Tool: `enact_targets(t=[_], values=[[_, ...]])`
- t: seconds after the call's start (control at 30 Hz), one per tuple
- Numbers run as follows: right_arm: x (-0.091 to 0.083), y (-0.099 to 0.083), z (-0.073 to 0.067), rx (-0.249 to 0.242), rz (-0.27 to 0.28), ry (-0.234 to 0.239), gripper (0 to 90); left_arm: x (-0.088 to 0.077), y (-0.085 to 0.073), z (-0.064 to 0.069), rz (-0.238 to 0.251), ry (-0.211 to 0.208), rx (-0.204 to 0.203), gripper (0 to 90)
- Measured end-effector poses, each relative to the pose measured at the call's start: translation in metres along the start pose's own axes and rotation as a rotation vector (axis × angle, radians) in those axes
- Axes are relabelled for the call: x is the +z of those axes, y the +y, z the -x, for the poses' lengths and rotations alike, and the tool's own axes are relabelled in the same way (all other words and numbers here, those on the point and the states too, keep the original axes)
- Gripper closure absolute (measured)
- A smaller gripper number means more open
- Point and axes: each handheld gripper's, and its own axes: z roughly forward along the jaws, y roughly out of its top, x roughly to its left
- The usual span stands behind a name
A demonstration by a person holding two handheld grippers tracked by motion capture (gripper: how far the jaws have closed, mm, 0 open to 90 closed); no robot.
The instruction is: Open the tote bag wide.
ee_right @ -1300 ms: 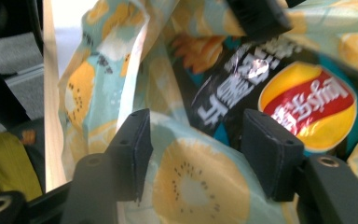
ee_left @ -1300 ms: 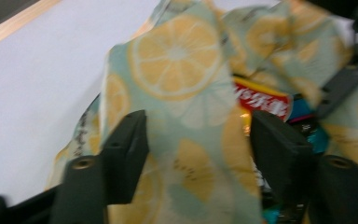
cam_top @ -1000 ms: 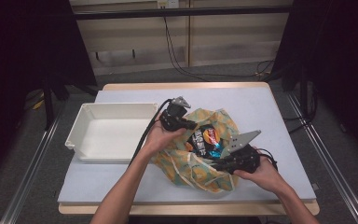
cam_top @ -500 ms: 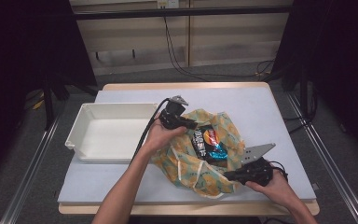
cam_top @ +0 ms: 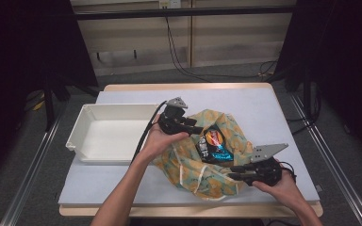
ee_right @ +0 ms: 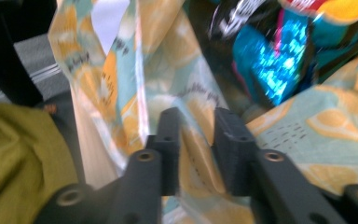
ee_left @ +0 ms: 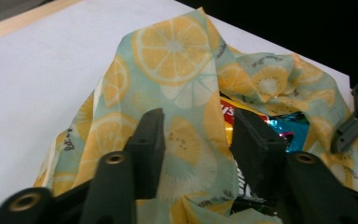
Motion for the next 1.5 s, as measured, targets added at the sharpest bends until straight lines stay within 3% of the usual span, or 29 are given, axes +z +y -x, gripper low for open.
enact_targets(t=[0.2,0.33,0.4,0.47,0.53,0.6,0.8,0.9,1.03,1.1,1.33,1.5], values=[[-0.013,0.007,0.001,0.020,0.078,-0.037,66.1,-0.029,-0.002,0.013,0.059,0.018,0.025,44.0],[-0.019,0.008,0.003,0.020,0.095,-0.053,65.6,-0.043,0.001,0.028,0.111,0.013,0.062,45.8],[-0.022,0.008,0.002,0.020,0.103,-0.062,65.4,-0.043,0.001,0.038,0.119,-0.017,0.090,51.4],[-0.026,0.009,0.002,0.018,0.114,-0.081,65.6,-0.036,0.001,0.049,0.105,-0.059,0.119,55.7],[-0.029,0.009,0.004,0.025,0.125,-0.081,66.4,-0.021,0.003,0.060,0.056,-0.074,0.161,58.5],[-0.032,0.007,0.006,0.028,0.122,-0.089,66.8,-0.007,0.005,0.065,0.032,-0.095,0.176,58.2],[-0.040,0.003,0.011,0.043,0.135,-0.108,66.4,0.027,0.013,0.070,-0.053,-0.104,0.217,55.3],[-0.042,0.002,0.012,0.045,0.141,-0.111,64.5,0.040,0.013,0.068,-0.091,-0.096,0.211,55.2],[-0.044,0.002,0.012,0.047,0.142,-0.113,63.0,0.056,0.004,0.071,-0.165,-0.080,0.245,43.9],[-0.045,0.002,0.012,0.052,0.147,-0.113,63.0,0.060,0.001,0.073,-0.179,-0.049,0.264,39.1],[-0.042,0.003,0.012,0.055,0.145,-0.107,61.6,0.065,-0.006,0.068,-0.218,-0.051,0.279,37.8],[-0.040,0.002,0.012,0.057,0.139,-0.106,61.6,0.067,-0.010,0.068,-0.212,-0.054,0.298,36.4]])
